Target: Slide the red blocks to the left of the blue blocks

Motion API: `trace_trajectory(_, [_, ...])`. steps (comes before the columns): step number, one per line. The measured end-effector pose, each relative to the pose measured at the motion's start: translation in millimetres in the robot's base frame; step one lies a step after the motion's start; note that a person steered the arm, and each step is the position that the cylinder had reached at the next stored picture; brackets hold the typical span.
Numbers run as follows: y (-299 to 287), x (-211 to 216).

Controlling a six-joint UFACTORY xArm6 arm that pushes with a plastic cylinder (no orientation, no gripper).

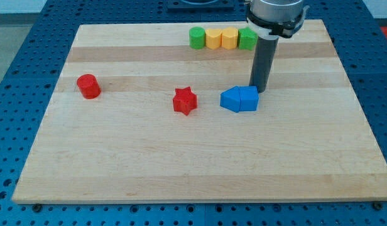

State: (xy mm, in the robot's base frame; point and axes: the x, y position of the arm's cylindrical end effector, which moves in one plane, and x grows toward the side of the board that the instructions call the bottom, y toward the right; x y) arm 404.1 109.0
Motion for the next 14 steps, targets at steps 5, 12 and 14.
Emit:
trace_trajectory(5, [-175.4, -35.0])
trace_trajectory(12, [-346.8, -14.5])
trace_trajectory(14, [-305.6, 12.0])
